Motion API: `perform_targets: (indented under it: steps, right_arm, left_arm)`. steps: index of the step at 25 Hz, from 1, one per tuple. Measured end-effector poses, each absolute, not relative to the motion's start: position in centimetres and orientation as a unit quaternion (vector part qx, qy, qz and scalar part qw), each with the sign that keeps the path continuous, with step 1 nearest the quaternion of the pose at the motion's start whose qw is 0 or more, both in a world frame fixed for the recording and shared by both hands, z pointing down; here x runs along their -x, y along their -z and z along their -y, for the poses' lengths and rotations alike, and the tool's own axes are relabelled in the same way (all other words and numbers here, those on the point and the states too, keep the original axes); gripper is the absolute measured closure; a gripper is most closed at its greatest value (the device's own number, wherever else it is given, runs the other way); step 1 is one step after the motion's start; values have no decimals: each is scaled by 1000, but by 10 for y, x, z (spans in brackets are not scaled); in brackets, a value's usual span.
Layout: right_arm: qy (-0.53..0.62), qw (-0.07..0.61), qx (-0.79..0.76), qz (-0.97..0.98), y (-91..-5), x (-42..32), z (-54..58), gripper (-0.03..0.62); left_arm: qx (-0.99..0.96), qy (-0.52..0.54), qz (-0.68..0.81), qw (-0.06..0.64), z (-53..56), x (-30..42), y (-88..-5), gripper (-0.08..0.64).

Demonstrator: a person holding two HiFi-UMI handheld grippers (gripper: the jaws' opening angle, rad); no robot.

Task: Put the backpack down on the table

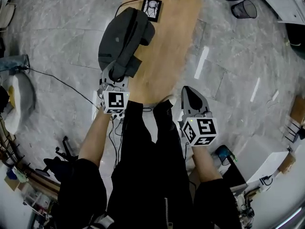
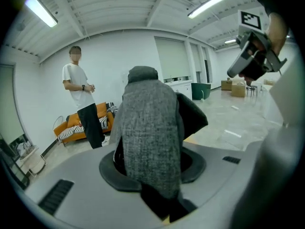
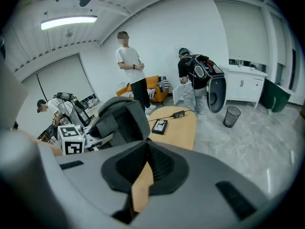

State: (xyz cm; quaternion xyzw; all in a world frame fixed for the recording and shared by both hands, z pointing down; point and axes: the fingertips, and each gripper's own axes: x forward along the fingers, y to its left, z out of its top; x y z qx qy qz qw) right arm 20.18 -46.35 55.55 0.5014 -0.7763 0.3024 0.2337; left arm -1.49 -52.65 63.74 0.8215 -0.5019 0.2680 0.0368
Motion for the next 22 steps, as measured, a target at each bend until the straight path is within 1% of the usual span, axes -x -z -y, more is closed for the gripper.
perform_targets:
  steps: [5,11,15,22]
  right_arm:
    - [-310,235,-503,772,-568,-228,453,581]
    - [-319,245,-493,772,-577,-238,425,581]
    - [-323,244,-500,765,-583,-254,417,581]
    - [-330,243,-520,749,-590,-294,403,581]
  left_arm:
    - [-824,-284,489,25,505,-18,-658,403]
    - [-839,-313,445,20,483,-59,-684,376]
    - [-843,-335,422,22,474,-90,-704,320]
    - [-822,-372,431,3,472,-123,-729,267]
